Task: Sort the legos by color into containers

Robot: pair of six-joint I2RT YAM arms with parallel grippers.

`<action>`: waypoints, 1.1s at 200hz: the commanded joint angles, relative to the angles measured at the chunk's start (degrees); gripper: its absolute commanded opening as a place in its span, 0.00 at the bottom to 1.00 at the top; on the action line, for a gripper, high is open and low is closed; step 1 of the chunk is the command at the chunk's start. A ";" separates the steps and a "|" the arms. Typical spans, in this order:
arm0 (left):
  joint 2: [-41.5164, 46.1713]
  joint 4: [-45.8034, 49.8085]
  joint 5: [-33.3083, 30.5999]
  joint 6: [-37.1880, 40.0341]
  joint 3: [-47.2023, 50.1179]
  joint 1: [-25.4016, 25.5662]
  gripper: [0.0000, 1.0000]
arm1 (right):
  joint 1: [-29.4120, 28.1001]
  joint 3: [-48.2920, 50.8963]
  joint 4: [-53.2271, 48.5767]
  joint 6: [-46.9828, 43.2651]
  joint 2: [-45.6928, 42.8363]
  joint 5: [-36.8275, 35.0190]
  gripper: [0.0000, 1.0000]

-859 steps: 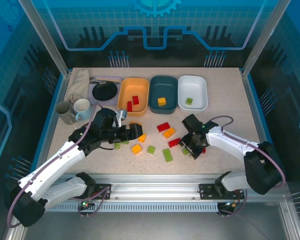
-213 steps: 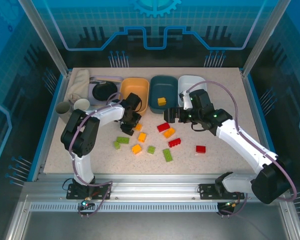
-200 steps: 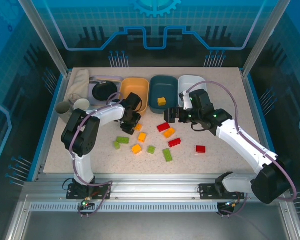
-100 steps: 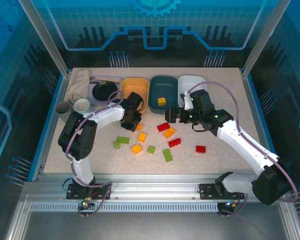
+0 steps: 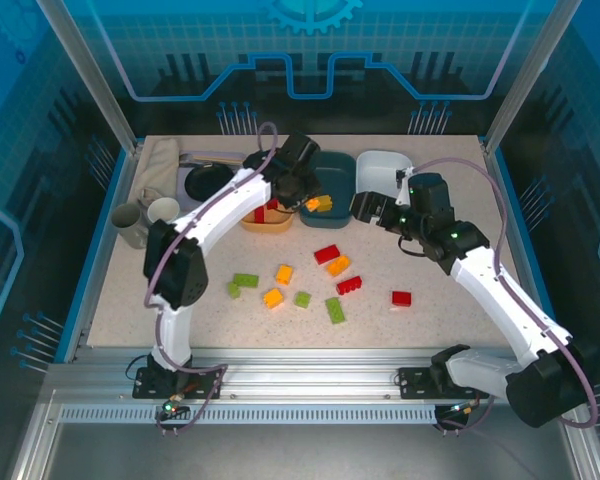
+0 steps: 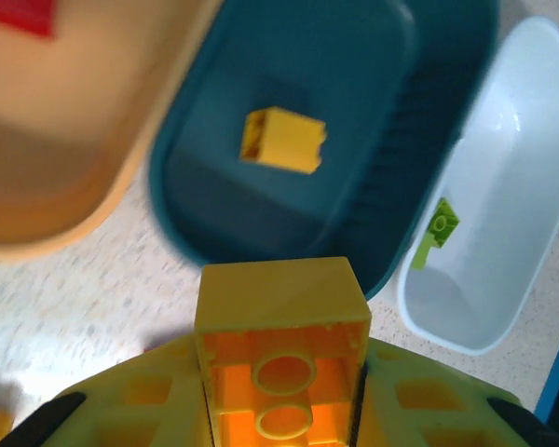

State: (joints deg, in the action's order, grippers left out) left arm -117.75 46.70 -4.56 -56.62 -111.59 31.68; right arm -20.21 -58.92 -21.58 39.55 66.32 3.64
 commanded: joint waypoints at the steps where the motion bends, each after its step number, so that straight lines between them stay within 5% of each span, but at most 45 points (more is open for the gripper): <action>1: -8.75 6.15 -0.37 11.53 -10.11 0.30 0.27 | 1.61 -0.61 2.53 2.38 0.82 1.28 0.97; 52: -19.47 8.10 -2.77 15.86 -22.00 0.27 0.28 | 1.94 1.39 1.35 2.90 -1.38 1.72 0.96; 220: -24.50 9.07 0.16 5.91 -24.14 -0.75 0.47 | 3.08 4.77 -1.20 2.72 -4.97 2.69 0.97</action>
State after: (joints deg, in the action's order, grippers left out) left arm -141.73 53.78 -5.65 -49.65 -132.73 31.33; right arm -17.93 -54.94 -22.04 42.04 62.48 5.39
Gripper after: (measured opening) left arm 0.473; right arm 0.967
